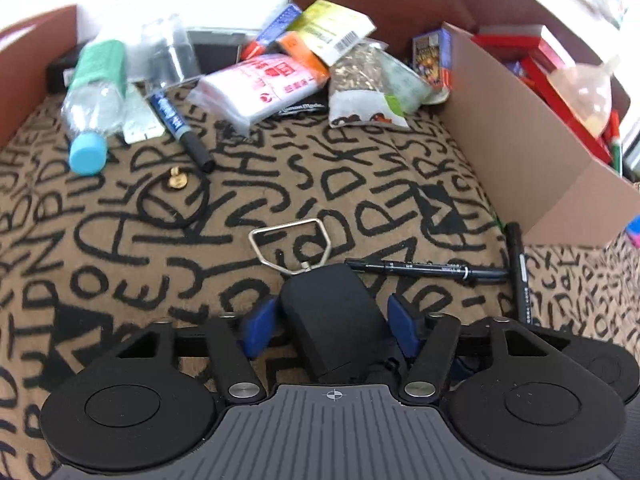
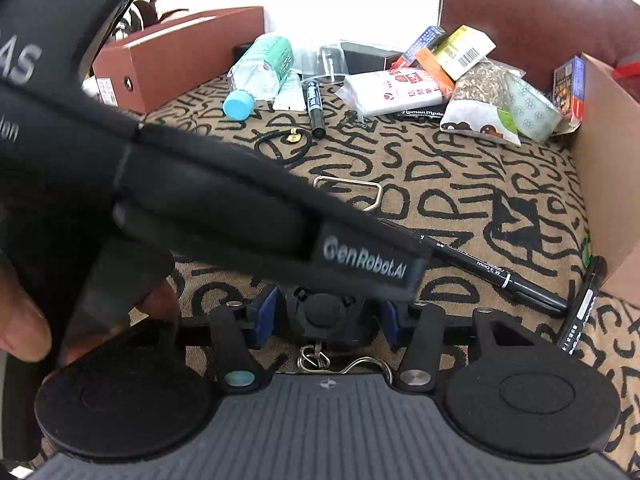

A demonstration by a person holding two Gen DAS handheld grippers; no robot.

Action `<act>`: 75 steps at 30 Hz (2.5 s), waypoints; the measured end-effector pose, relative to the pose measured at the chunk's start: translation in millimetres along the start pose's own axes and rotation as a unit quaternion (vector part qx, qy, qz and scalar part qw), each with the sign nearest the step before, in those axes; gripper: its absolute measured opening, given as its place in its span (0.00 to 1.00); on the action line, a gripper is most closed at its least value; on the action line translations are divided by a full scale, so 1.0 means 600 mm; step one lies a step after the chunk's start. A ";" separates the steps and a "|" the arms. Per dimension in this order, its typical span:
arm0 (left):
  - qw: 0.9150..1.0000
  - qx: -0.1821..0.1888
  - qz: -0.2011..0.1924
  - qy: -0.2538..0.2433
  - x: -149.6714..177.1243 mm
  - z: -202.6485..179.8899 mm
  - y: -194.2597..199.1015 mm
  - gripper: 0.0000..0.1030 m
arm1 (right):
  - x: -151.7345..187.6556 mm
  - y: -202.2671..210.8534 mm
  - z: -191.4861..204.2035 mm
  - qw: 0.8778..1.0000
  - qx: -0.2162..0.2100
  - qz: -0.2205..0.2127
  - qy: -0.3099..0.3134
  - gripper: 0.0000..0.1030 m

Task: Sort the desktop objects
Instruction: 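Carry the black keychain pouch toward the cardboard box with the left tool, then open the left tool to drop the keychain pouch into the box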

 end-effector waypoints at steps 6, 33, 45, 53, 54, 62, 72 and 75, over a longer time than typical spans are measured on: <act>0.999 0.020 0.000 0.029 -0.004 -0.006 0.024 0.58 | -0.001 0.029 -0.007 1.000 -0.007 -0.010 -0.010 0.55; 0.971 0.212 -0.107 -0.025 -0.281 -0.343 -0.028 0.52 | -0.141 0.146 -0.365 0.966 0.213 -0.144 -0.034 0.54; 0.971 0.233 -0.053 0.016 -0.309 -0.338 -0.143 0.53 | -0.135 0.078 -0.419 0.966 0.243 -0.083 -0.011 0.54; 0.974 0.214 -0.070 0.027 -0.305 -0.320 -0.128 0.91 | -0.130 0.075 -0.403 0.960 0.266 -0.083 0.018 0.64; 0.974 0.210 -0.080 0.031 -0.307 -0.315 -0.121 0.94 | -0.129 0.078 -0.399 0.958 0.271 -0.089 0.023 0.68; 0.977 0.192 -0.084 0.042 -0.294 -0.282 -0.070 1.00 | -0.125 0.121 -0.360 0.943 0.305 -0.129 0.044 0.96; 0.985 0.149 -0.090 -0.014 -0.215 -0.258 0.002 1.00 | -0.120 0.163 -0.291 0.936 0.319 -0.129 0.070 1.00; 0.983 0.144 -0.107 -0.039 -0.177 -0.238 0.039 1.00 | -0.102 0.183 -0.241 0.939 0.304 -0.145 0.062 1.00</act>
Point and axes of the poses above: each gripper's, at about its wrist camera, not at the fingertips, and y roughly against the way its jaws point, z to its left, x to its underside, the point moved 3 cm from there along -y, roughly the way its jaws point, and after that the axes turned 14 degrees about y, right-handed, at the moved point
